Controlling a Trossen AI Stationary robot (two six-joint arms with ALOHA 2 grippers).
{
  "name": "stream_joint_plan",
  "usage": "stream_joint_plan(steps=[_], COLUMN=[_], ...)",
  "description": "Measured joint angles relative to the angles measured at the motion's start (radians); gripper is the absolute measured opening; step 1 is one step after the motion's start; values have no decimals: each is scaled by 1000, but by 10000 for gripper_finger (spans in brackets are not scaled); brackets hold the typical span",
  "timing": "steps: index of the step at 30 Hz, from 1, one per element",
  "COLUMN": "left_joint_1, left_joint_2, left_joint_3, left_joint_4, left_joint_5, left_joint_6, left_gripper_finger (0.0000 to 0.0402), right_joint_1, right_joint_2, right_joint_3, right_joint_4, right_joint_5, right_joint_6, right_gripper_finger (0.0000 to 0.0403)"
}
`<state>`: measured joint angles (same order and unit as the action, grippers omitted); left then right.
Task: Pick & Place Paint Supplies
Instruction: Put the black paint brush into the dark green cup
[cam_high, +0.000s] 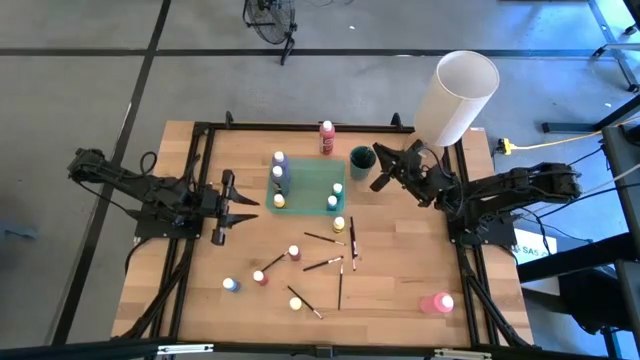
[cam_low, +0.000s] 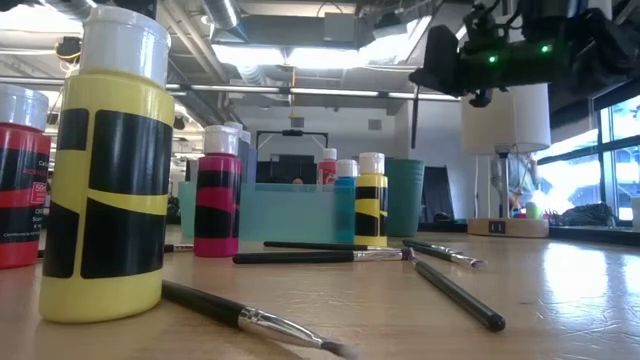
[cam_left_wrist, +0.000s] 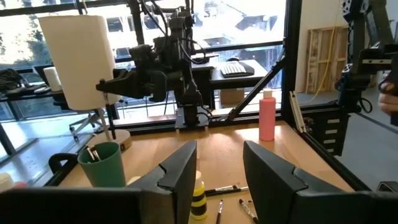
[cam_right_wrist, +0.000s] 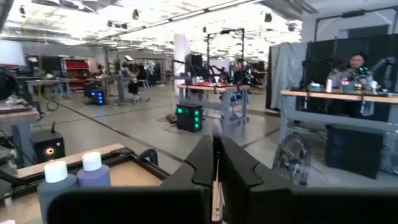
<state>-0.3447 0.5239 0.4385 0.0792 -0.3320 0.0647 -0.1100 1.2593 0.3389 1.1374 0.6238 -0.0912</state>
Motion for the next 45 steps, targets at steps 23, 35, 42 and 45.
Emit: stream_joint_plan(steps=[23, 35, 42, 45], left_joint_1=[0, 0, 0, 0], left_joint_2=[57, 57, 57, 59], left_joint_3=[0, 0, 0, 0], left_joint_4=[32, 33, 29, 29], left_joint_5=[-26, -26, -24, -24], left_joint_6=[-24, -53, -55, -55], left_gripper_finger=[127, 127, 127, 127], right_joint_1=[-180, -223, -237, -237], right_joint_2=[176, 239, 266, 268], right_joint_3=[17, 34, 34, 34], right_joint_4=[75, 71, 67, 51], right_joint_5=[-228, -263, -299, -298], right_joint_6=[5, 52, 83, 84], right_gripper_finger=[11, 11, 11, 11])
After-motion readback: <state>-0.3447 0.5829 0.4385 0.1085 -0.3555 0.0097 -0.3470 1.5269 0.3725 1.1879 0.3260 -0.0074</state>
